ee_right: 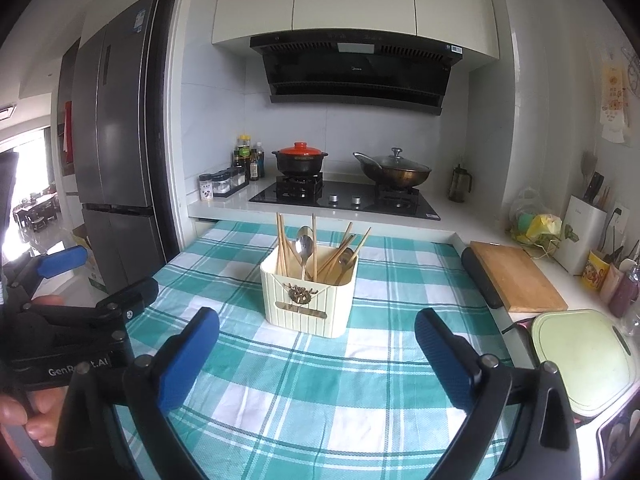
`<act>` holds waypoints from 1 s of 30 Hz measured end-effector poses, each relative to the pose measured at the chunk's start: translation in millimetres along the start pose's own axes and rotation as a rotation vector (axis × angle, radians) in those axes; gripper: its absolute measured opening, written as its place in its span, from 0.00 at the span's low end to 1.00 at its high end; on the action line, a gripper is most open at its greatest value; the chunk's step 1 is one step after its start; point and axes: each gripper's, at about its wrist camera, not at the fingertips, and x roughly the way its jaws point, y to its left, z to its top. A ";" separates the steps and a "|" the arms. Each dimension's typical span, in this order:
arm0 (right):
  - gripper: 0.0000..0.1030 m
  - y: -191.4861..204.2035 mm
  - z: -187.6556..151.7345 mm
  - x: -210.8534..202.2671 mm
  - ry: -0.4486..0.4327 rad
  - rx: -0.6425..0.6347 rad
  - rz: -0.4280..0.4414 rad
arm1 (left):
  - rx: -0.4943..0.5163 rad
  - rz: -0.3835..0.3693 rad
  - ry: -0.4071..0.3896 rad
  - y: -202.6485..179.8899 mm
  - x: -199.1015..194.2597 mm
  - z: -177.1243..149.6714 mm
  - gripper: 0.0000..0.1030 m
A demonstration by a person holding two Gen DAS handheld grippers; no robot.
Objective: Organize utensils
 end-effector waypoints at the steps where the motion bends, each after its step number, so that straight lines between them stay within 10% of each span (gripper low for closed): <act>1: 0.97 0.5 -0.1 0.1 0.001 0.000 0.000 | -0.003 0.001 -0.002 0.7 -0.8 0.4 1.00; 30: 0.97 10.8 -0.6 -4.8 -0.008 -0.016 0.025 | -0.003 0.005 -0.002 -0.3 -5.2 1.8 1.00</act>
